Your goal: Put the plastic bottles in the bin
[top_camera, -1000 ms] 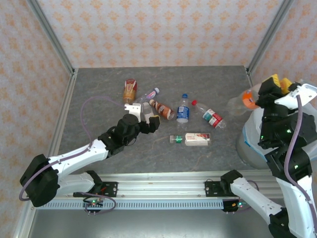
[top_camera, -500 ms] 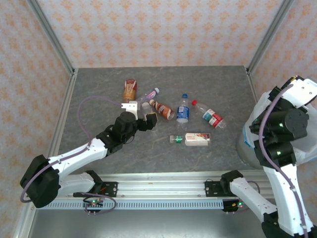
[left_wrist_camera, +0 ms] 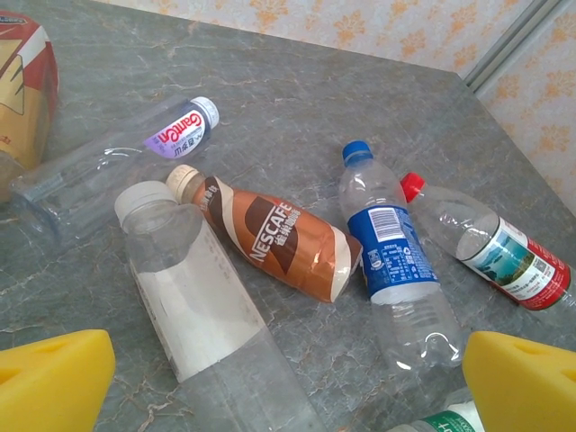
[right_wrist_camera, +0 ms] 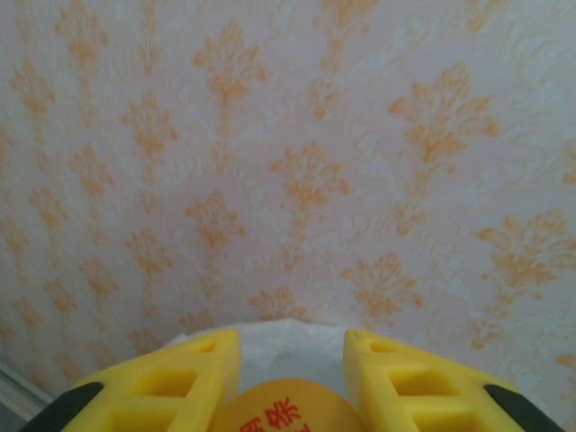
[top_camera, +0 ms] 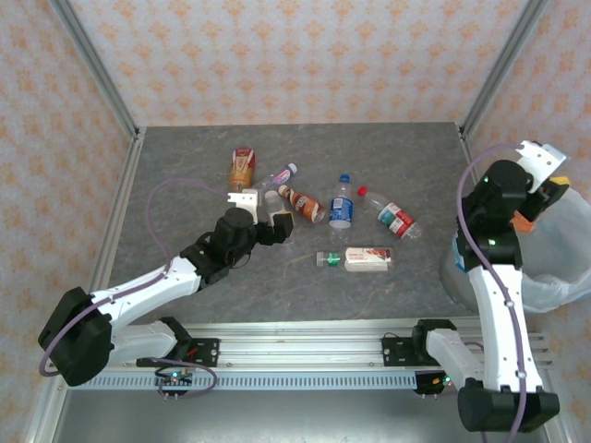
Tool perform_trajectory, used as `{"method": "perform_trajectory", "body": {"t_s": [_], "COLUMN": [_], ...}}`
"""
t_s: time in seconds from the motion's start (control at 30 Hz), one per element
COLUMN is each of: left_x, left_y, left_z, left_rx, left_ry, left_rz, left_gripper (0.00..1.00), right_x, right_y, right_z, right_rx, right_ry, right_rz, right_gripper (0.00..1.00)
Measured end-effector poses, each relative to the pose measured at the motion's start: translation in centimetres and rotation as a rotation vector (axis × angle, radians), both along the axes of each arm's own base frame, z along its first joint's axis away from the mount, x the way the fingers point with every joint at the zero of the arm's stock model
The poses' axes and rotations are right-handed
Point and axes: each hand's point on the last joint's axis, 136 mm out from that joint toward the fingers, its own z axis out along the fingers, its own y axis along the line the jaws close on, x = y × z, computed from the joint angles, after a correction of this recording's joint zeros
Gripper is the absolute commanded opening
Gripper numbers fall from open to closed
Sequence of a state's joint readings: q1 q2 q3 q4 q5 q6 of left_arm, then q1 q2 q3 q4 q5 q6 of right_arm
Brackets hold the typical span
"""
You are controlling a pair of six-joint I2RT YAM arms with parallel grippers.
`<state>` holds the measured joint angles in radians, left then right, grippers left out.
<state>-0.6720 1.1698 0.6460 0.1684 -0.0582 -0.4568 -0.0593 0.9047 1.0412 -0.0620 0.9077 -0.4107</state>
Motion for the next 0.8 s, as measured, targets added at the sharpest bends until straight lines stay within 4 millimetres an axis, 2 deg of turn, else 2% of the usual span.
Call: {"method": "perform_trajectory", "body": {"t_s": [0.03, 0.07, 0.13, 0.17, 0.3, 0.47, 0.63, 0.8], "left_x": [0.0, 0.0, 0.0, -0.1, 0.5, 0.8, 0.7, 0.9], "left_y": [0.1, 0.1, 0.3, 0.4, 1.4, 2.4, 3.2, 3.6], "left_z": [0.0, -0.1, -0.3, -0.5, -1.4, -3.3, -4.0, -5.2], "left_rx": [-0.001, -0.001, 0.004, 0.007, 0.036, 0.046, 0.024, 0.020], "left_ry": [0.002, 0.006, 0.014, 0.020, 0.064, 0.134, 0.167, 0.214], "left_rz": [0.004, 0.008, 0.015, 0.022, 0.082, 0.166, 0.226, 0.263], "left_gripper": [1.00, 1.00, 1.00, 1.00, 1.00, 1.00, 1.00, 1.00], "right_x": [0.5, 0.9, 1.3, 1.3, 1.6, 2.6, 3.7, 4.3], "right_y": [-0.2, -0.3, -0.4, -0.4, 0.1, 1.4, 3.3, 4.9], "right_z": [-1.4, -2.7, -4.2, -4.5, -5.2, -6.3, -7.5, -7.1], "right_rx": [0.002, 0.005, 0.016, 0.022, 0.072, 0.148, 0.228, 0.290], "right_ry": [0.043, 0.081, 0.120, 0.130, 0.118, 0.131, 0.144, 0.122], "right_rz": [-0.008, -0.012, -0.013, -0.011, 0.046, 0.171, 0.316, 0.427], "right_gripper": [0.20, 0.40, 0.67, 0.75, 0.98, 0.99, 0.99, 0.99]}}
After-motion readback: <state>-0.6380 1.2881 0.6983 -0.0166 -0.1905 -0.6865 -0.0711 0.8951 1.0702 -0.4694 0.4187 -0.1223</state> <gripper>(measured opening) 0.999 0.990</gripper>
